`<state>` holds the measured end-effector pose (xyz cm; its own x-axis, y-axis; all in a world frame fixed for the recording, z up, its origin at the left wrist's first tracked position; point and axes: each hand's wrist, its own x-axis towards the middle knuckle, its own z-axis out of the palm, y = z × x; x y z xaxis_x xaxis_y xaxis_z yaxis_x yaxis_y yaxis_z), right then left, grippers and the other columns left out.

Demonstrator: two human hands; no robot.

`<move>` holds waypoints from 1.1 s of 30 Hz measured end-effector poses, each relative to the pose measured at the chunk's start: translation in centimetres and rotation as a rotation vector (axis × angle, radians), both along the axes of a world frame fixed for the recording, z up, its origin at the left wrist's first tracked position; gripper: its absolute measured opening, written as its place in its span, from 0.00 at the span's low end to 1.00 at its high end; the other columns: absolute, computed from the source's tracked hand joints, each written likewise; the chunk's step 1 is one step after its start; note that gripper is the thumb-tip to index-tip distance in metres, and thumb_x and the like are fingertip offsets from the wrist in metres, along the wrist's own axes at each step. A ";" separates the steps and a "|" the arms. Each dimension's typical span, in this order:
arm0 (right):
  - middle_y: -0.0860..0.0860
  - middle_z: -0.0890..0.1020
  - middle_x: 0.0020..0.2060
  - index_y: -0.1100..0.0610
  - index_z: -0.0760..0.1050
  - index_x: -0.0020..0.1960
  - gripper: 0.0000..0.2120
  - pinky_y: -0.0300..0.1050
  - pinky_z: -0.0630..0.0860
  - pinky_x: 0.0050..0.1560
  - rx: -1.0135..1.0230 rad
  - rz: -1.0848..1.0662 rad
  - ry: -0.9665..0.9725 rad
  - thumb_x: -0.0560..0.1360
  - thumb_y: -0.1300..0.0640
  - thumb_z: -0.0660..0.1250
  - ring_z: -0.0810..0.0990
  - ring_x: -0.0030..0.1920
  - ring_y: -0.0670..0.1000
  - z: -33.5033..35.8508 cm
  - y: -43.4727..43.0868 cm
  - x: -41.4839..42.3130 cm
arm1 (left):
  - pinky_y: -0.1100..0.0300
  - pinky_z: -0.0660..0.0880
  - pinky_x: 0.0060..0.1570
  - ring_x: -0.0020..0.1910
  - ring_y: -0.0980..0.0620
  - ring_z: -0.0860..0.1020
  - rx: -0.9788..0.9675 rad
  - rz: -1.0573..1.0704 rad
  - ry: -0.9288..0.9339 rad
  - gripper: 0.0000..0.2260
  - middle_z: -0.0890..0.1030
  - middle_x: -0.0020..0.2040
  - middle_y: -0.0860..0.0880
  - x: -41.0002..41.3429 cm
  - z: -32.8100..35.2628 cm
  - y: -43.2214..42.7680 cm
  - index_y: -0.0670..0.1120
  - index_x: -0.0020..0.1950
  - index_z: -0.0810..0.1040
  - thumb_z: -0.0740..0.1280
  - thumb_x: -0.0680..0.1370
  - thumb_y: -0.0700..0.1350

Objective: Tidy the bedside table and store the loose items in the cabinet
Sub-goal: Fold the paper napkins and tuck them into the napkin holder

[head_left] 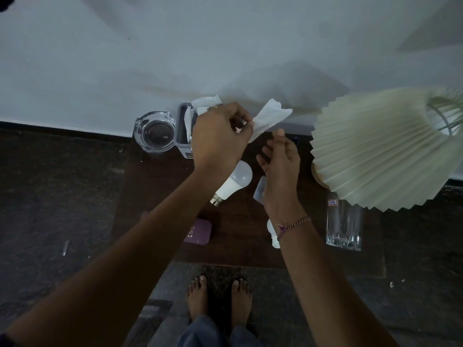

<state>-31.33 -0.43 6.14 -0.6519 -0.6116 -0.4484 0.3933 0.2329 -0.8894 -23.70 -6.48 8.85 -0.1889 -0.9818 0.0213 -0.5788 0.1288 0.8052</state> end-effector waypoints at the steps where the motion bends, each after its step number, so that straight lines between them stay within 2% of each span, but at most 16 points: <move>1: 0.48 0.76 0.44 0.56 0.72 0.55 0.12 0.37 0.75 0.44 0.024 -0.037 -0.023 0.79 0.49 0.57 0.76 0.47 0.45 0.1 -0.1 -0.2 | 0.60 0.75 0.43 0.38 0.56 0.77 -0.031 0.010 -0.026 0.03 0.82 0.41 0.53 0.1 0.1 -0.1 0.49 0.43 0.81 0.70 0.72 0.46; 4: 0.52 0.76 0.42 0.57 0.71 0.56 0.16 0.40 0.78 0.40 0.044 -0.047 -0.201 0.79 0.46 0.55 0.78 0.42 0.49 0.4 -0.5 -1.0 | 0.59 0.77 0.45 0.39 0.58 0.79 -0.023 0.033 0.033 0.02 0.81 0.39 0.56 0.4 0.4 -0.5 0.48 0.43 0.80 0.69 0.72 0.45; 8: 0.56 0.81 0.46 0.59 0.71 0.61 0.27 0.45 0.80 0.44 0.012 0.070 -0.362 0.78 0.39 0.49 0.81 0.48 0.54 1.0 -1.1 -1.3 | 0.53 0.80 0.44 0.42 0.55 0.82 0.020 -0.011 0.085 0.01 0.84 0.41 0.52 0.3 -0.1 1.0 0.46 0.42 0.80 0.69 0.72 0.42; 11: 0.52 0.84 0.40 0.57 0.76 0.53 0.29 0.43 0.81 0.45 -0.047 0.108 -0.365 0.77 0.36 0.47 0.83 0.45 0.50 1.2 -1.5 -1.3 | 0.53 0.79 0.44 0.42 0.51 0.82 0.004 -0.065 0.063 0.02 0.84 0.41 0.48 0.1 -1.1 2.5 0.45 0.44 0.79 0.68 0.73 0.42; 14: 0.51 0.85 0.39 0.57 0.77 0.52 0.30 0.41 0.81 0.45 -0.064 0.113 -0.350 0.76 0.35 0.48 0.84 0.41 0.48 1.3 -1.9 -1.3 | 0.59 0.77 0.47 0.42 0.55 0.81 0.024 -0.092 0.122 0.05 0.84 0.44 0.48 -0.1 -1.5 3.2 0.43 0.49 0.77 0.66 0.74 0.39; 17: 0.53 0.83 0.45 0.59 0.74 0.59 0.32 0.38 0.82 0.41 -0.069 0.149 -0.323 0.76 0.35 0.47 0.84 0.41 0.48 1.4 -2.2 -0.9 | 0.66 0.77 0.48 0.42 0.67 0.79 0.188 -0.083 0.309 0.14 0.81 0.55 0.44 -0.2 -1.8 3.4 0.43 0.62 0.68 0.60 0.77 0.37; 19: 0.54 0.81 0.50 0.58 0.70 0.65 0.32 0.38 0.81 0.44 -0.072 0.182 -0.307 0.76 0.35 0.46 0.83 0.47 0.50 1.3 -2.3 -0.6 | 0.72 0.76 0.46 0.43 0.68 0.78 0.300 -0.069 0.420 0.18 0.78 0.61 0.42 -0.3 -2.1 3.4 0.44 0.68 0.62 0.58 0.79 0.38; 21: 0.55 0.79 0.58 0.56 0.66 0.69 0.32 0.43 0.79 0.55 -0.080 0.216 -0.286 0.76 0.35 0.45 0.80 0.56 0.52 1.1 -2.4 -0.3 | 0.76 0.75 0.44 0.49 0.64 0.77 0.396 -0.046 0.515 0.19 0.76 0.64 0.42 -0.4 -2.2 3.3 0.45 0.72 0.59 0.57 0.80 0.41; 23: 0.55 0.76 0.63 0.54 0.63 0.71 0.34 0.49 0.73 0.64 -0.076 0.251 -0.228 0.75 0.33 0.46 0.77 0.62 0.53 0.8 -2.5 0.1 | 0.72 0.76 0.47 0.54 0.57 0.77 0.506 -0.027 0.636 0.20 0.75 0.64 0.44 -0.7 -2.2 2.9 0.44 0.73 0.59 0.55 0.81 0.42; 24: 0.55 0.73 0.66 0.54 0.62 0.71 0.37 0.53 0.70 0.67 -0.054 0.267 -0.160 0.73 0.31 0.47 0.74 0.65 0.54 0.7 -2.5 0.3 | 0.66 0.77 0.53 0.59 0.52 0.77 0.557 -0.029 0.683 0.19 0.75 0.65 0.43 -0.8 -2.3 2.7 0.43 0.73 0.60 0.54 0.82 0.42; 26: 0.56 0.68 0.70 0.54 0.61 0.72 0.44 0.56 0.65 0.71 -0.001 0.281 -0.027 0.64 0.28 0.50 0.69 0.69 0.55 0.5 -2.7 0.8 | 0.52 0.70 0.68 0.67 0.45 0.71 0.655 -0.027 0.758 0.19 0.72 0.69 0.41 -1.0 -2.3 2.1 0.43 0.74 0.62 0.52 0.82 0.43; 27: 0.55 0.67 0.71 0.54 0.61 0.72 0.47 0.56 0.64 0.71 0.004 0.285 -0.009 0.62 0.27 0.51 0.68 0.70 0.55 0.4 -2.8 1.0 | 0.51 0.67 0.70 0.69 0.46 0.70 0.695 -0.013 0.793 0.19 0.71 0.69 0.42 -1.0 -2.3 1.8 0.42 0.73 0.63 0.52 0.82 0.44; 29: 0.53 0.71 0.69 0.52 0.61 0.72 0.46 0.54 0.67 0.69 -0.017 0.284 -0.073 0.62 0.26 0.52 0.72 0.67 0.53 0.0 -3.1 1.0 | 0.56 0.68 0.68 0.67 0.50 0.71 0.735 0.016 0.823 0.19 0.74 0.67 0.46 -1.0 -2.2 1.4 0.42 0.71 0.67 0.51 0.82 0.46; 31: 0.50 0.75 0.63 0.50 0.61 0.71 0.41 0.48 0.74 0.61 -0.055 0.251 -0.183 0.66 0.28 0.53 0.77 0.60 0.49 -0.6 -3.3 0.8 | 0.58 0.69 0.66 0.66 0.51 0.73 0.771 0.040 0.818 0.19 0.75 0.66 0.46 -1.0 -2.1 1.1 0.43 0.70 0.69 0.51 0.82 0.49; 33: 0.50 0.76 0.61 0.51 0.61 0.72 0.38 0.43 0.76 0.54 -0.056 0.250 -0.186 0.69 0.29 0.52 0.78 0.57 0.47 -0.9 -3.4 0.8 | 0.60 0.70 0.64 0.65 0.52 0.74 0.801 0.046 0.813 0.20 0.76 0.66 0.46 -0.8 -2.0 0.9 0.44 0.69 0.70 0.52 0.82 0.50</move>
